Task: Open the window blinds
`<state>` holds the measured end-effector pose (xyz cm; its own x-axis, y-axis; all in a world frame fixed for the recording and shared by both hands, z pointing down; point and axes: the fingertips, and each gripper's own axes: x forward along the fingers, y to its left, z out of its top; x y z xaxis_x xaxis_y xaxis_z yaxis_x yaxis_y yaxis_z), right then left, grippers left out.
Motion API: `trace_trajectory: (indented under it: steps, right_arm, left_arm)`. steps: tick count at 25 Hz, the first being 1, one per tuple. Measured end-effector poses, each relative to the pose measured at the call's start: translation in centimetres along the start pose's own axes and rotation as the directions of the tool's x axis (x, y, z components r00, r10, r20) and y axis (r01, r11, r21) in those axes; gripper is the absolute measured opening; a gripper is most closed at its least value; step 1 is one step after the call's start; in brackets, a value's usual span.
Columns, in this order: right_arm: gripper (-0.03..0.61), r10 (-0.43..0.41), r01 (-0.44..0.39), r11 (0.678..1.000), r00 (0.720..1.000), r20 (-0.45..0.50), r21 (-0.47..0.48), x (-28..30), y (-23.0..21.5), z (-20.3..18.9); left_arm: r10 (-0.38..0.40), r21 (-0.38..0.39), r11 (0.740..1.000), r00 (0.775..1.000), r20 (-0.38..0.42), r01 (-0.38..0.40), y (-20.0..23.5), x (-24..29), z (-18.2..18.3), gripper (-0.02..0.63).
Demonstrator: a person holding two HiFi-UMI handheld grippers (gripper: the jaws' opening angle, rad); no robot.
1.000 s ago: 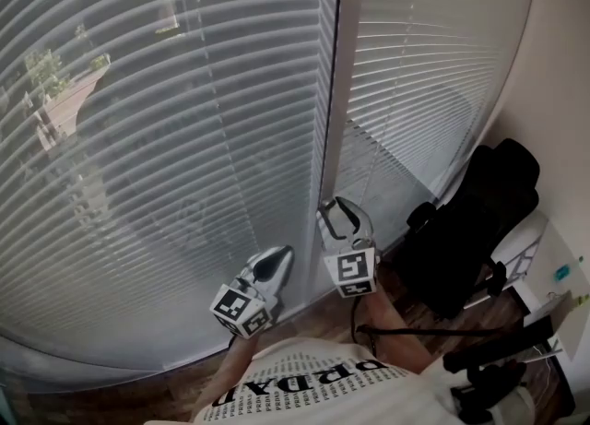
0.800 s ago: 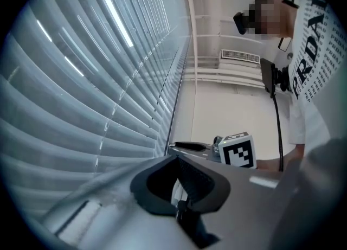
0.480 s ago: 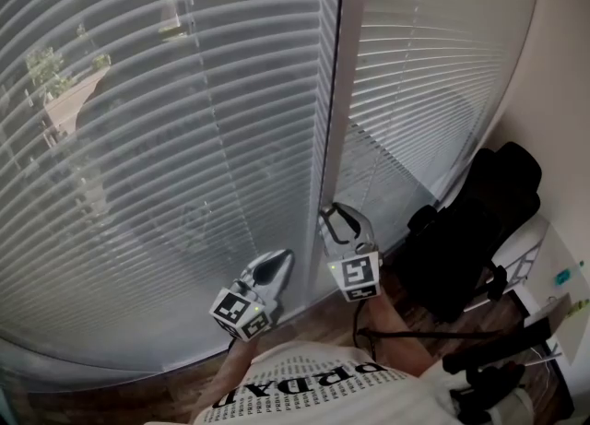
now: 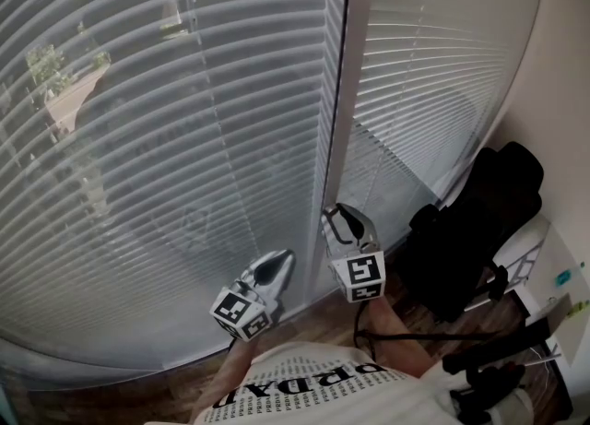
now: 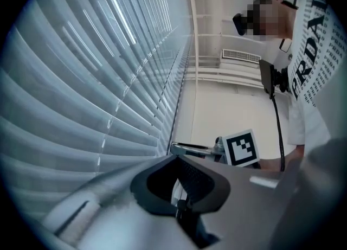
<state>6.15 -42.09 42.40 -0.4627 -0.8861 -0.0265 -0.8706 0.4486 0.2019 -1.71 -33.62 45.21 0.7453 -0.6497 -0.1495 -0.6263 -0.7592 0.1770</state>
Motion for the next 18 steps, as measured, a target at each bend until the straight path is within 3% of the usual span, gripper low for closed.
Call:
trace_trajectory:
  steps: [13,18]
  right_arm:
    - [0.132,-0.016,0.015,0.974,1.000,0.002,0.226,0.06,-0.45,-0.54]
    - [0.132,0.000,-0.002,0.937,1.000,0.004,0.350,0.21,-0.52,-0.83]
  left_arm:
    - [-0.010,-0.006,1.000,1.000,0.002,0.010,0.23,-0.04,0.18,-0.008]
    - [-0.019,-0.001,1.000,1.000,-0.002,0.019,0.17,-0.02,0.08,-0.008]
